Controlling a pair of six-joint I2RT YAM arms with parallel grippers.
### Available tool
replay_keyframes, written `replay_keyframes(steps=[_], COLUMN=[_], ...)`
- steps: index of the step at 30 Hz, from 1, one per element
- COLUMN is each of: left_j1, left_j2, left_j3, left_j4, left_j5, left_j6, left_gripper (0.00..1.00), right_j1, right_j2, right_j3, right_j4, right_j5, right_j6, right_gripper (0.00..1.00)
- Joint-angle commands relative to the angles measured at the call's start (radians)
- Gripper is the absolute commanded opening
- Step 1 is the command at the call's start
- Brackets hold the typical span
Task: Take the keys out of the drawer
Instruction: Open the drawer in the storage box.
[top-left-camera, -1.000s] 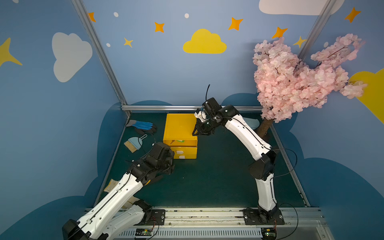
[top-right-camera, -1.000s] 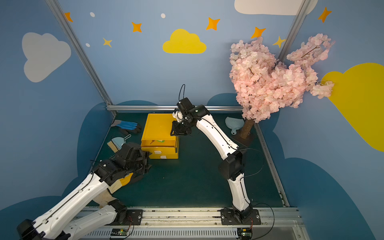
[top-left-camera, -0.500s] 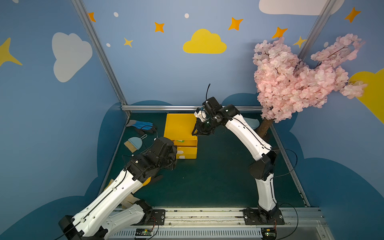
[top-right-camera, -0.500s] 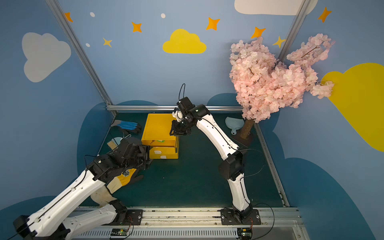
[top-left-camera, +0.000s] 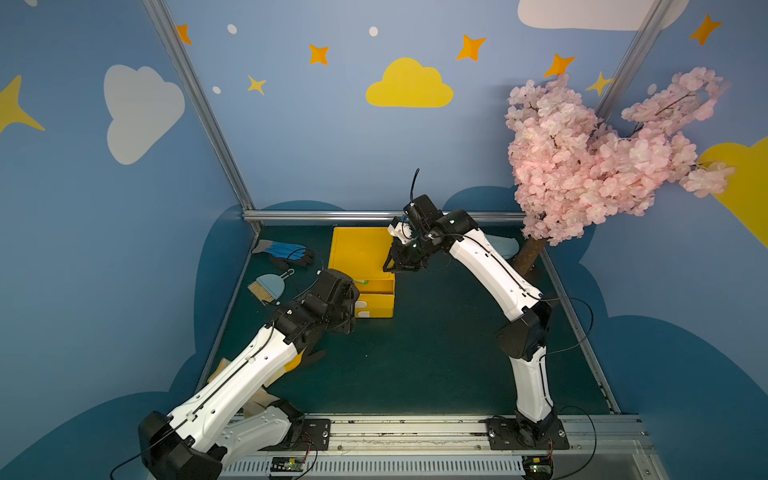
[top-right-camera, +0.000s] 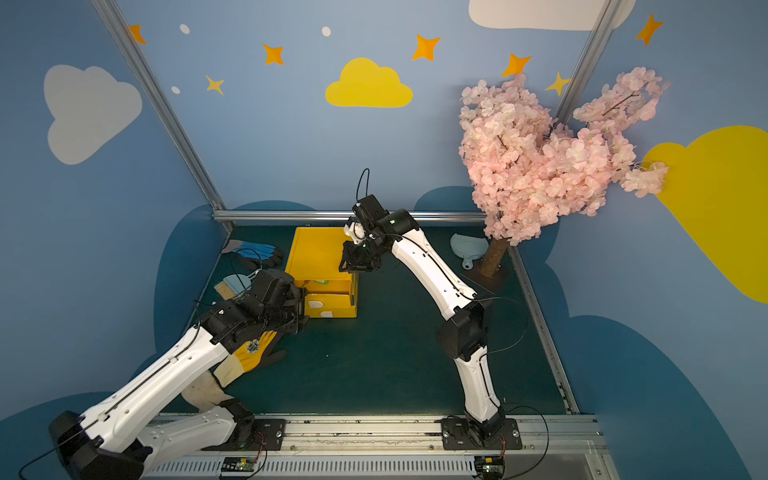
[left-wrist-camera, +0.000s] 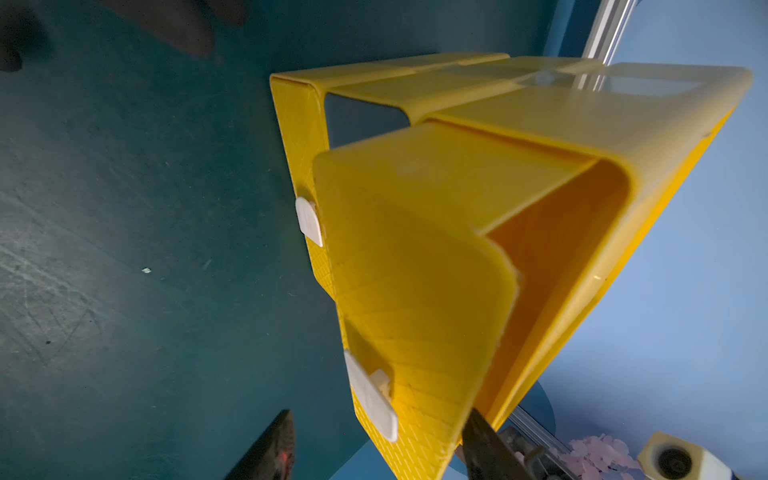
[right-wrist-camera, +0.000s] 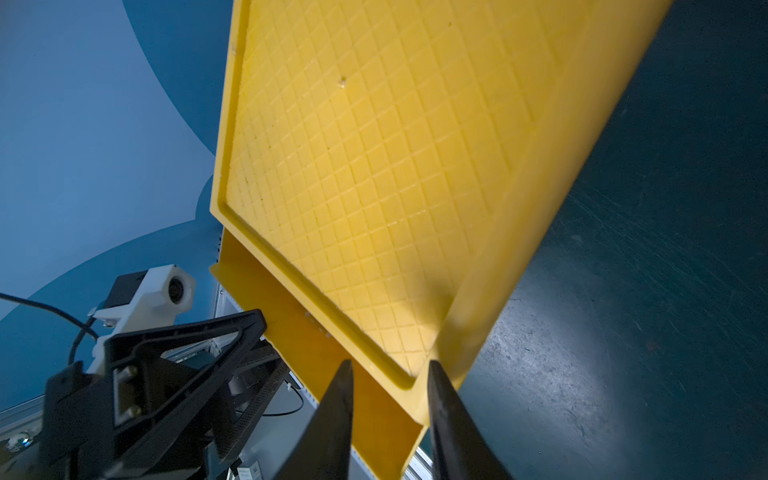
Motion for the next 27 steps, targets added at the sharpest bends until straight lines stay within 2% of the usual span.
replay_keyframes(steps=[1,7,15,27], left_j1=[0.015,0.023,0.022,-0.012], left_j2=[0.005,-0.002,-0.071,-0.132], left_j3=[-0.016,-0.023,-0.034,-0.057], left_j4=[0.000,-0.024,-0.150,-0.231], left_j5=[0.028,0.064,0.089,0.139], left_j6=[0.015,0.013,0.007,-0.009], left_gripper=[0.65,0.64,0.64,0.64], right_j1=[0.005,0.005,0.000,0.007], right_j2=[0.023,0.033,0.049,0.057], right_j3=[0.022,0.038,0.059,0.065], right_j4=[-0.003,-0.001,-0.002,-0.021], right_j5=[0.004,0.007,0.017,0.005], right_j6=[0.010,0.004,-0.031,-0.042], right_gripper=[0.31,0.31,0.32,0.32])
